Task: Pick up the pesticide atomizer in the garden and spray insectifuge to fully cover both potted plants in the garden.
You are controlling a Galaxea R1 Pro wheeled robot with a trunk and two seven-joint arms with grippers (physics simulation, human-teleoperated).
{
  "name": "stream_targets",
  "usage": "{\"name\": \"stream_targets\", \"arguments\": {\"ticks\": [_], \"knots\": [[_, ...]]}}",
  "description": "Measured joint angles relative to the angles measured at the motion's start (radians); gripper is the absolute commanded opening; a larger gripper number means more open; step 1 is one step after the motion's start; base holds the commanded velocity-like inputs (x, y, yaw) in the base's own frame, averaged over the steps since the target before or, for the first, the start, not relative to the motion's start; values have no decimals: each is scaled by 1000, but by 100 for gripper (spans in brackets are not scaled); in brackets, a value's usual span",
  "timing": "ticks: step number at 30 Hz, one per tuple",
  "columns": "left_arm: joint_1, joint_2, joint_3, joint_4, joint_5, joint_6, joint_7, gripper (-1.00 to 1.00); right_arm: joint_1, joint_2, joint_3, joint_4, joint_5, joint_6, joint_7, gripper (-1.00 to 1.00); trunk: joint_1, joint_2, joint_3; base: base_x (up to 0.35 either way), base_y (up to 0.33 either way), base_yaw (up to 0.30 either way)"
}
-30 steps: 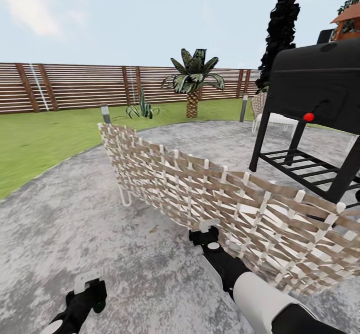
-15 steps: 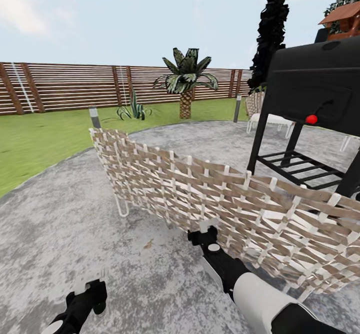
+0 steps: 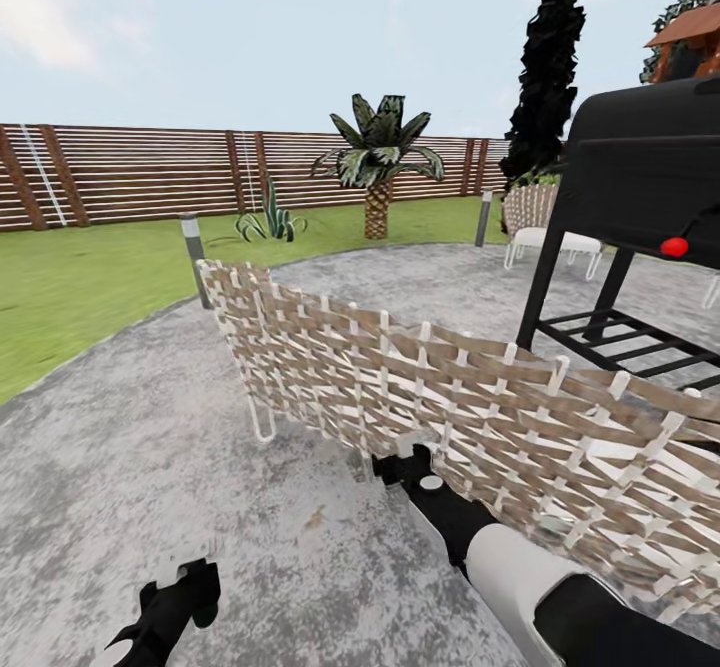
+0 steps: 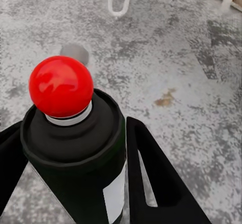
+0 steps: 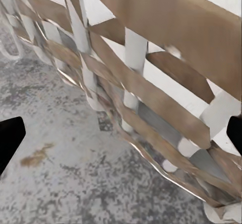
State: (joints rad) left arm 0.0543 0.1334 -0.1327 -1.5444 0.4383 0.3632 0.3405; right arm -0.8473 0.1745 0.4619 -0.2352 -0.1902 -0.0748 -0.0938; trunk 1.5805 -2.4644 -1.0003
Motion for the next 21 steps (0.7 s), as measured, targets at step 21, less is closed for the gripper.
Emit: {"name": "stream_targets", "arguments": {"ticks": [21], "knots": [[-1,0,-4,0,-2,-7,1,-100,-85,-33,-366,52,-23,-5,-162,100,0,0,0,298,127,0]]}}
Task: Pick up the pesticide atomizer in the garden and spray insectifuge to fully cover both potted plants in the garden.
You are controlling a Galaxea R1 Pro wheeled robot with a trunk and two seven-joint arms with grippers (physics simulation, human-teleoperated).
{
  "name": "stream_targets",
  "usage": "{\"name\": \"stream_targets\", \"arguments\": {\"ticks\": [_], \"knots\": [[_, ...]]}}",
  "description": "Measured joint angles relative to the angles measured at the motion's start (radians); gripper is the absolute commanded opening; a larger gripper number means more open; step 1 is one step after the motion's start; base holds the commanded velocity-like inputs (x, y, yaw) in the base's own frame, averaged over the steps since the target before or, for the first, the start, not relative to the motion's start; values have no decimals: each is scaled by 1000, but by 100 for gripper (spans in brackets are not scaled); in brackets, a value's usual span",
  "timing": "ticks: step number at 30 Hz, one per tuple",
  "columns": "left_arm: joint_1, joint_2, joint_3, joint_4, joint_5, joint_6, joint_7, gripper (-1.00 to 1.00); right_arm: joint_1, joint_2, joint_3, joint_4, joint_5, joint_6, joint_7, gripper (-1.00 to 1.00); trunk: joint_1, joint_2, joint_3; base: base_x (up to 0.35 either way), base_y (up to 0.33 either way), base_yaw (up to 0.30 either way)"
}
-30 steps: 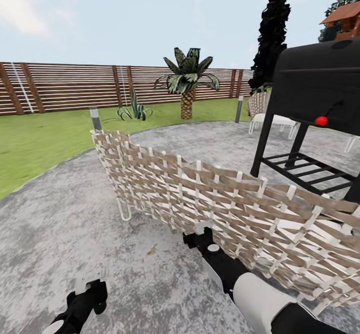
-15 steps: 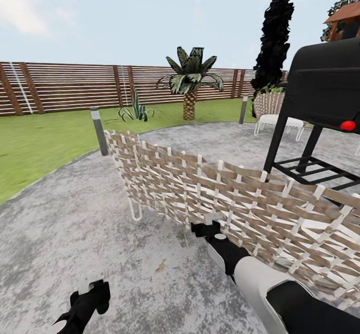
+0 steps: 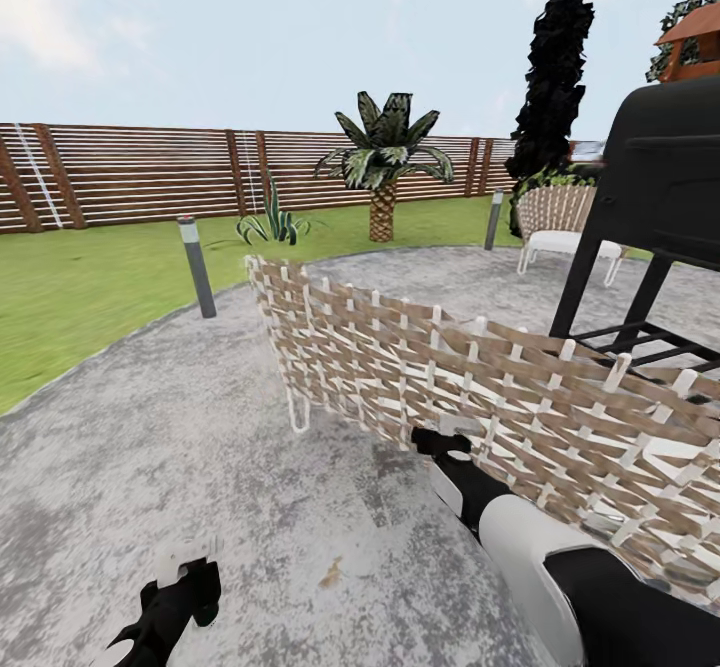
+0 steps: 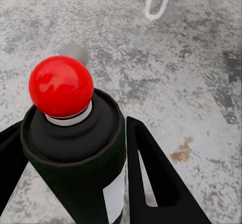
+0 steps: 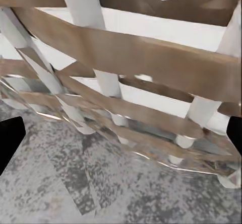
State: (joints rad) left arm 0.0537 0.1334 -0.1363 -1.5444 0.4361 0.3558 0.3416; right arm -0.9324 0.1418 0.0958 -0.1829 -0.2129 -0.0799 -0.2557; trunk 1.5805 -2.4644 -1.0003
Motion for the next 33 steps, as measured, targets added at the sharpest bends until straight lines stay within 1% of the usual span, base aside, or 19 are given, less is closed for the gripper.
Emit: {"name": "stream_targets", "arguments": {"ticks": [6,8,10,12,14,16,17,18,19,22,23,24,25,26,27,29,31,32,33], "knots": [[0,0,-1,0,0,-3,0,-100,-17,-8,-10,28,-1,-1,-10,100,0,0,0,47,10,0],[0,0,-2,0,0,-3,-1,-100,-24,-11,-11,30,-2,-2,-61,100,0,0,0,1,0,0],[0,0,-2,0,0,-3,-1,-100,-31,-32,-21,31,-9,-5,-88,100,0,0,0,0,0,0],[0,0,-6,0,0,-3,-1,-100,-38,-53,-88,30,-18,-32,-117,100,0,0,0,0,0,0],[0,0,-40,0,-1,-5,0,-100,-41,-88,-142,29,-24,-79,-136,100,0,0,0,0,0,0],[0,1,-49,0,-3,-6,0,-100,-45,-121,-158,28,-23,-91,-141,100,0,0,0,0,0,0],[0,1,-50,0,-3,-6,0,-100,-46,-128,-173,28,-23,-92,-141,100,0,0,0,0,0,0],[0,1,-51,0,-3,-6,0,-100,-47,-135,-224,27,-23,-99,-142,100,0,0,0,0,0,0],[0,2,-51,0,-3,-6,-1,-100,-48,-136,-240,27,-23,-102,-142,100,0,0,0,0,0,0],[0,2,-48,0,2,-6,0,-100,-48,-127,-245,25,-16,-104,-133,100,0,0,0,0,0,0],[0,2,-45,0,5,-6,1,-100,-47,-124,-229,22,-10,-103,-121,100,0,0,0,0,0,0],[0,2,-41,0,6,-6,3,-100,-47,-108,-188,18,0,-99,-95,100,0,0,0,0,0,0],[0,1,-36,0,6,-5,5,-100,-47,-80,-120,8,14,-96,-54,100,0,0,0,0,0,0],[0,1,-27,0,7,-4,7,-100,-46,-54,-31,-7,24,-92,-3,100,0,0,0,0,0,0],[0,0,-7,-1,8,-1,9,-100,-45,-34,93,-27,29,-79,55,100,0,0,0,-11,0,0],[0,-1,0,-2,10,0,9,-100,-45,-26,133,-35,32,-66,72,100,0,0,0,-166,0,0],[0,0,3,-6,16,1,10,-100,-45,-23,151,-54,33,-27,78,100,0,0,0,-314,0,-5],[0,0,3,-20,28,-1,15,-100,-40,-27,150,-183,27,201,208,100,0,0,0,-343,0,-4],[0,1,3,-27,28,-1,27,-100,-39,-33,149,-301,25,327,252,100,0,0,0,-344,0,69]]}}
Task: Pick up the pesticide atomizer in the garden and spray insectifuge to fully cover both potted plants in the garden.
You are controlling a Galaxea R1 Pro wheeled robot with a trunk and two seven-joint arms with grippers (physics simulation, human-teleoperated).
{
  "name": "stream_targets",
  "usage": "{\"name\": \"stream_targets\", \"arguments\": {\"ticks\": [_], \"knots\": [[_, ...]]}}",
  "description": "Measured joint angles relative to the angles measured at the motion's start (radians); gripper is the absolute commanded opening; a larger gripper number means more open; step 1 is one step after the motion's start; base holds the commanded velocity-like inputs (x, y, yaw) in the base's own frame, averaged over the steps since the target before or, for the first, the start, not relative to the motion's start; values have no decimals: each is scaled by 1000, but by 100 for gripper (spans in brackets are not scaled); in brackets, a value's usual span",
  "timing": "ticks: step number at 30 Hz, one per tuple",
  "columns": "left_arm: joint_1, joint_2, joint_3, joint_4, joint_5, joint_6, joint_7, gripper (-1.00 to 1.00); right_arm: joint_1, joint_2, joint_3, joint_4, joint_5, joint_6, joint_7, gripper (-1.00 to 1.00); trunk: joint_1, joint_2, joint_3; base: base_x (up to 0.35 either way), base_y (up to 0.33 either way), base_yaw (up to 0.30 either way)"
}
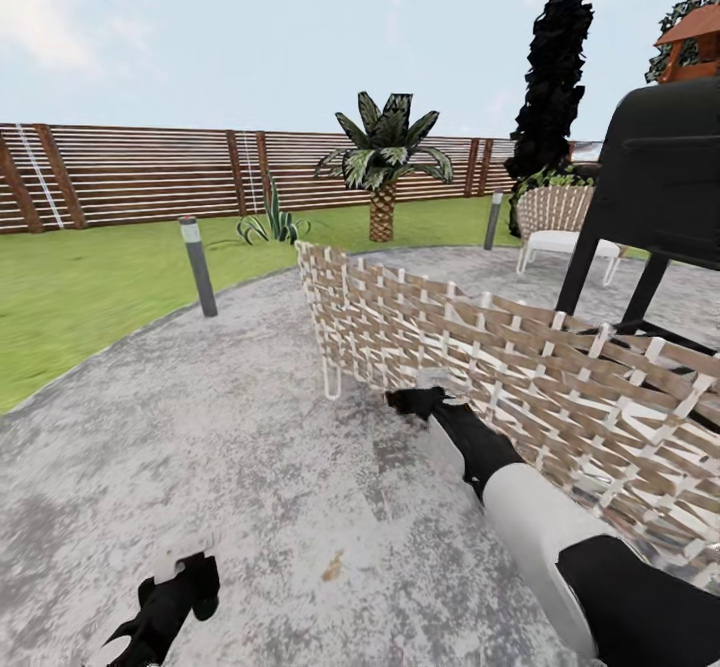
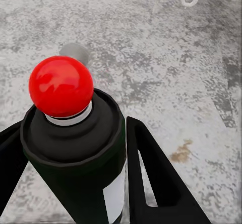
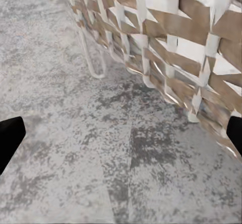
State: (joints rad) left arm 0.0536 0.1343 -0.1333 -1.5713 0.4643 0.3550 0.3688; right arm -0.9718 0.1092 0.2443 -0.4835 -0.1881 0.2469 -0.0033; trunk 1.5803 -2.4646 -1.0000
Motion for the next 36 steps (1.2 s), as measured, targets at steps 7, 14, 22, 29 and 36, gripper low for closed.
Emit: {"name": "stream_targets", "arguments": {"ticks": [7,14,22,29,36], "knots": [[0,2,28,-27,-7,20,13,-100,192,-78,139,-594,-1,435,262,100,0,0,2,-40,0,261],[-2,1,31,-29,1,25,5,-100,256,-111,142,-786,-5,530,334,100,-7,14,8,0,0,269],[-8,3,22,-25,-6,29,3,-100,294,-106,185,-878,-1,606,356,100,-7,14,8,-59,-2,269],[-6,14,32,-30,-1,24,-34,-100,294,-103,216,-877,-1,612,356,100,-7,14,8,-327,-1,270],[6,74,33,7,-6,25,-402,-100,294,-102,234,-879,-7,628,379,100,-7,14,8,-330,0,270]]}}
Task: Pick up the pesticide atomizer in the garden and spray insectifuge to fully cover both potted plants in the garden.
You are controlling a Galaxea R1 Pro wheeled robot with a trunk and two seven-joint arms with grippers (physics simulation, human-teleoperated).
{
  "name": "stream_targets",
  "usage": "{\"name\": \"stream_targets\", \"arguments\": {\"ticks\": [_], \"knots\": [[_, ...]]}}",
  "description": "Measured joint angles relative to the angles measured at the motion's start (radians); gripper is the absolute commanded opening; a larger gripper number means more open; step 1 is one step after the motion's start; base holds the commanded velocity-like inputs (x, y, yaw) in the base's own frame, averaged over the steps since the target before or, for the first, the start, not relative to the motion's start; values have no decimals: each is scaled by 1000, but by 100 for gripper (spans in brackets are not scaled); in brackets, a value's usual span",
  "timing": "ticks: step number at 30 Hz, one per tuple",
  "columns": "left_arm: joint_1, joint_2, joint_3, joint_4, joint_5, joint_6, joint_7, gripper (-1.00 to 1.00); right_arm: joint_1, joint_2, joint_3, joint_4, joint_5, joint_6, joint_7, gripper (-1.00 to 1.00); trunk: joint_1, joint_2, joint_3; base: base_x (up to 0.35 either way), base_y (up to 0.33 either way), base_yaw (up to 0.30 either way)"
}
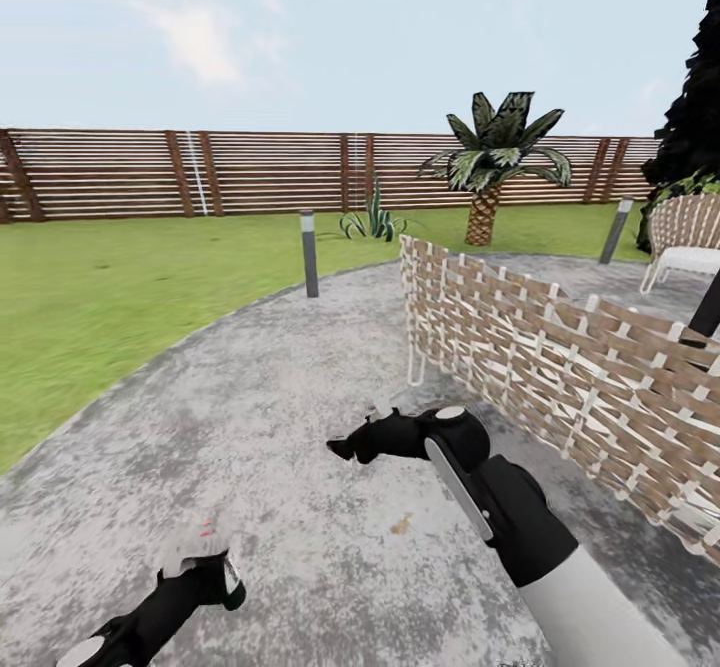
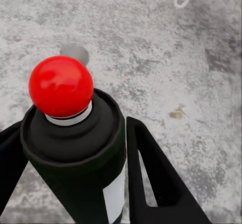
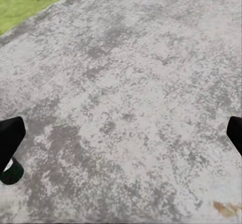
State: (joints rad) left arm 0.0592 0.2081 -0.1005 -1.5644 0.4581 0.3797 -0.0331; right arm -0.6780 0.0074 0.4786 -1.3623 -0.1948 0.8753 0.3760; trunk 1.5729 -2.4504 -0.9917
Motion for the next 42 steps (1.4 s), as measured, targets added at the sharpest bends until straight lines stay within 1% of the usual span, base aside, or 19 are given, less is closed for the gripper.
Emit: {"name": "stream_targets", "arguments": {"ticks": [2,3,4,6,7,8,10,11,12,13,15,17,18,19,21,38,39,40,42], "knots": [[1,3,-1,133,-1,-14,-94,-100,0,1,17,0,0,19,52,100,0,0,0,-107,0,270],[1,2,0,185,1,-48,-141,-100,0,1,23,0,1,30,78,100,0,0,0,-30,0,270],[1,7,1,216,4,-122,-189,-100,0,2,32,1,1,37,96,100,0,0,0,-15,0,270],[2,6,1,242,-2,-216,-216,-100,0,2,45,3,1,39,107,100,0,0,0,-4,0,270],[2,5,-2,247,-4,-246,-219,-100,0,2,68,3,1,39,109,100,0,0,0,0,0,270],[2,13,0,253,1,-267,-227,-100,0,2,101,3,0,36,111,100,0,0,0,0,0,270],[2,17,4,255,6,-267,-231,-100,0,2,111,-4,1,33,113,100,0,0,0,0,0,270],[-13,37,60,133,-6,-15,-315,-100,0,-2,101,-36,0,40,116,100,0,0,0,0,0,270],[-25,43,69,71,4,52,-357,-100,0,-1,101,-38,0,42,119,100,0,0,0,0,0,270],[-40,55,86,56,-3,101,-426,-100,0,-2,98,-39,0,54,142,100,0,0,0,0,0,271],[-51,101,112,69,-6,132,-549,-100,0,-6,89,-41,0,90,225,100,0,0,0,0,0,270],[-51,105,119,77,-7,128,-566,-100,0,-6,88,-41,1,93,236,100,0,0,0,0,0,267],[-52,105,123,88,-7,47,-563,-100,0,-7,88,-41,1,93,240,100,0,0,0,-62,0,266],[-51,105,123,94,-6,5,-564,-100,0,-6,87,-41,1,93,240,100,0,0,0,-193,0,268],[-50,106,123,98,-7,-24,-569,-100,0,-3,88,-41,1,94,239,100,0,0,0,-286,0,269],[-49,104,117,100,-6,-32,-570,-100,0,2,94,-38,1,94,239,100,0,0,0,-317,0,269],[-42,103,117,116,-7,-33,-568,-100,0,2,96,-38,1,94,239,100,0,0,0,-38,0,269],[-31,101,112,175,-13,-47,-566,-100,0,2,98,-38,0,94,240,100,0,0,0,-15,0,269],[-24,99,108,238,0,-112,-569,-100,0,2,103,-36,0,94,240,100,0,0,0,-6,0,269]]}}
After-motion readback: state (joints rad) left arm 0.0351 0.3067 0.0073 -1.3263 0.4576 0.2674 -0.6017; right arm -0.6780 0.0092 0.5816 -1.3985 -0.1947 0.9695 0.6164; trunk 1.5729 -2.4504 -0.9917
